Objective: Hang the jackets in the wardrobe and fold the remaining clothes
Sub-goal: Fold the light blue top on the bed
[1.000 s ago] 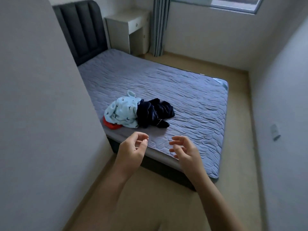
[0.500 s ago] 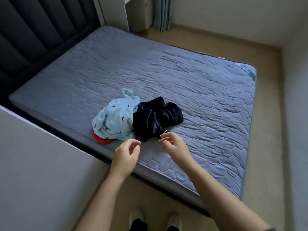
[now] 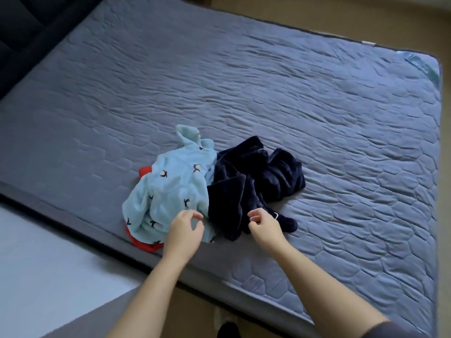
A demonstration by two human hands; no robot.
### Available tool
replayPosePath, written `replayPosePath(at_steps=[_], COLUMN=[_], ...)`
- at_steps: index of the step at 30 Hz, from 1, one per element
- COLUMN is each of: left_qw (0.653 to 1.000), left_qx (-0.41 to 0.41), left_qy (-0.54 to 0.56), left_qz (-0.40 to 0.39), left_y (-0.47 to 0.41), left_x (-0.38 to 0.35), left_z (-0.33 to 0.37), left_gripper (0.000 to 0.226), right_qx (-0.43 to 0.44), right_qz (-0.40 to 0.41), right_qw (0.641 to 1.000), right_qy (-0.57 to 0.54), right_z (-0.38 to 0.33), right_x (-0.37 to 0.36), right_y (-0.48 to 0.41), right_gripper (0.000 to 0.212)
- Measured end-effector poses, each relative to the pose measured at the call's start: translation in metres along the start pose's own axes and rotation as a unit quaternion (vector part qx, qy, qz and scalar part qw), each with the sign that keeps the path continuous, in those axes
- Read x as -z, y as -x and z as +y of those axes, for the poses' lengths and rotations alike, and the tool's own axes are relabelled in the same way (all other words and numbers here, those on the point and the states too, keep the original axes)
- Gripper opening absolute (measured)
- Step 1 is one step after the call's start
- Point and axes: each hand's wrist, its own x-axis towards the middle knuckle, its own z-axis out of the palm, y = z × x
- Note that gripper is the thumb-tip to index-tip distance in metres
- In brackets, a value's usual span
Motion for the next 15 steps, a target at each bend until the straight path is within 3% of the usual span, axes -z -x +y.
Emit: replayPosePath(at_steps=[2, 4, 8, 10, 12, 15], left_qw=[0.999, 0.993, 0.974, 0.967, 0.961, 0.959], left_qx=[0.013, 0.026, 0.108, 0.160, 0.177, 0.162], left_qy=[-0.039, -0.104, -0.198, -0.197, -0.209, -0.231], left_qz=[0.032, 0.053, 0.036, 0.002, -0.030, 0.001], left_y=[-0.032, -0.067, -0.128, -0.150, -0.165, -0.175], left_x=[0.004, 0.005, 0.006, 0.001, -0.009, -0.015], left_z=[-0.015, -0.032, -0.056, -0.070, -0.084, -0.091], left_gripper=[0.010, 0.023, 0.092, 0.112, 0.106, 0.049], right_qx=[0.041, 0.091, 0.076, 0.047, 0.026, 0.017], right_qz=[-0.009, -0.029, -0.100, -0.132, -0.159, -0.183], right_qw=[0.998, 0.989, 0.963, 0.955, 0.951, 0.943], right_qy=[0.046, 0.115, 0.237, 0.260, 0.264, 0.277], right_z=[-0.012, -0.021, -0.017, -0.004, 0.012, 0.026], right_x=[-0.015, -0.032, -0.055, -0.063, -0.069, -0.069], right_y=[-0.020, -0.042, -0.082, -0.099, -0.111, -0.121], right_gripper=[0.039, 0.055, 0.077, 0.080, 0.082, 0.081])
